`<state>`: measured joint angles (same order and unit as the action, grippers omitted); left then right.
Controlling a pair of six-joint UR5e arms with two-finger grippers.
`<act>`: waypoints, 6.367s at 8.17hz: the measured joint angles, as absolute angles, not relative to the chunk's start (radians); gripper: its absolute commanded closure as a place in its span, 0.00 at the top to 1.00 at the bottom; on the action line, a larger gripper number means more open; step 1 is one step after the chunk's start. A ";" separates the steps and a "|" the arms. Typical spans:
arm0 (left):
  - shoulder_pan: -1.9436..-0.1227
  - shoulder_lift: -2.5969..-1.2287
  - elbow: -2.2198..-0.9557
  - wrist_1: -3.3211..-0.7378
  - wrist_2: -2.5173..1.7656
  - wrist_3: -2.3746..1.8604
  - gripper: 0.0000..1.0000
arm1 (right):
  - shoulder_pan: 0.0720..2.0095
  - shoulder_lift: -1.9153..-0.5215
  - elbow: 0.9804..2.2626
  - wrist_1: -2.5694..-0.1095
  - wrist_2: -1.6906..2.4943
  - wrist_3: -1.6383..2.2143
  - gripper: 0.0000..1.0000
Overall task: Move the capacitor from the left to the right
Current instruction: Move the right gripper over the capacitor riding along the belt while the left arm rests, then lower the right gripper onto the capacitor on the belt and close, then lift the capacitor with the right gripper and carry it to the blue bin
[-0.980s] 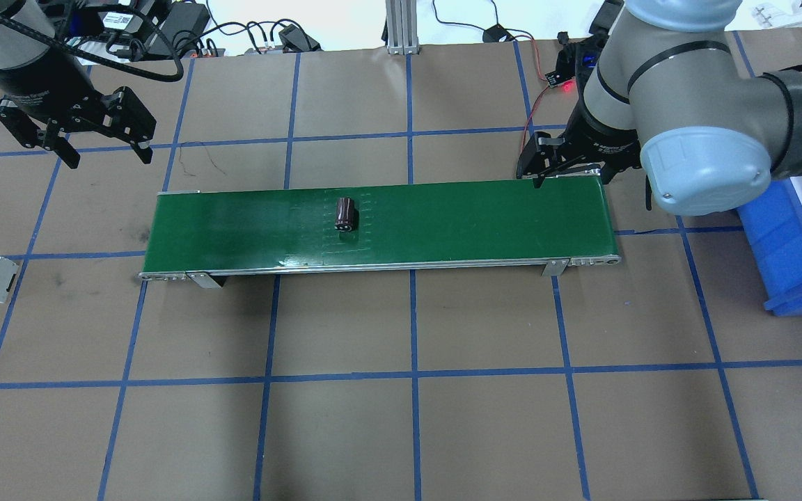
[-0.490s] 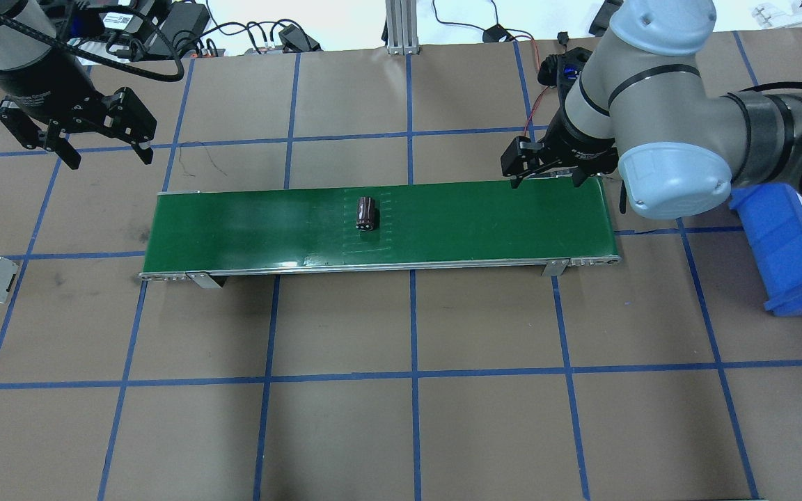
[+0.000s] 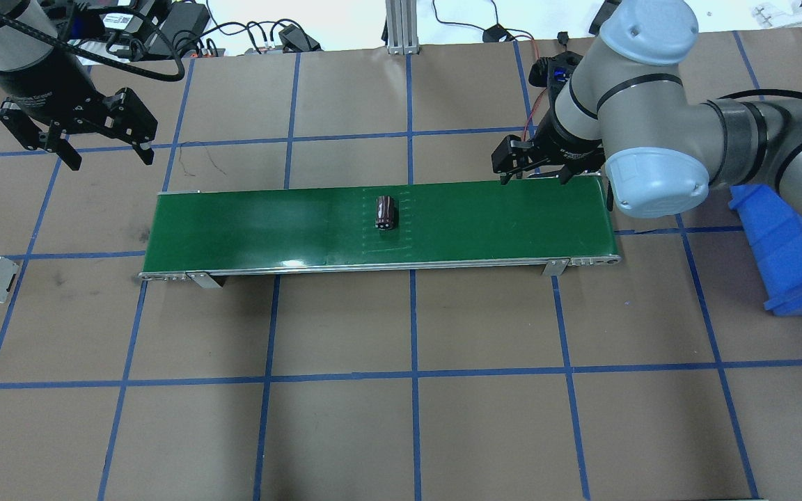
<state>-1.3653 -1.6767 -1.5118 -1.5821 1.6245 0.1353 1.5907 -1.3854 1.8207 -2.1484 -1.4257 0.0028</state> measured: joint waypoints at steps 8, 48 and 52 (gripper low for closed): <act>-1.365 -1.677 -1.512 -1.582 1.624 0.135 1.00 | 1.591 -1.365 1.863 -2.174 -1.347 0.007 1.00; -1.365 -1.678 -1.513 -1.583 1.624 0.112 1.00 | 0.840 -1.318 1.666 -1.961 -1.733 -0.831 0.00; -1.365 -1.678 -1.513 -1.583 1.624 0.112 1.00 | 0.835 -1.209 1.677 -2.010 -1.624 -0.830 0.00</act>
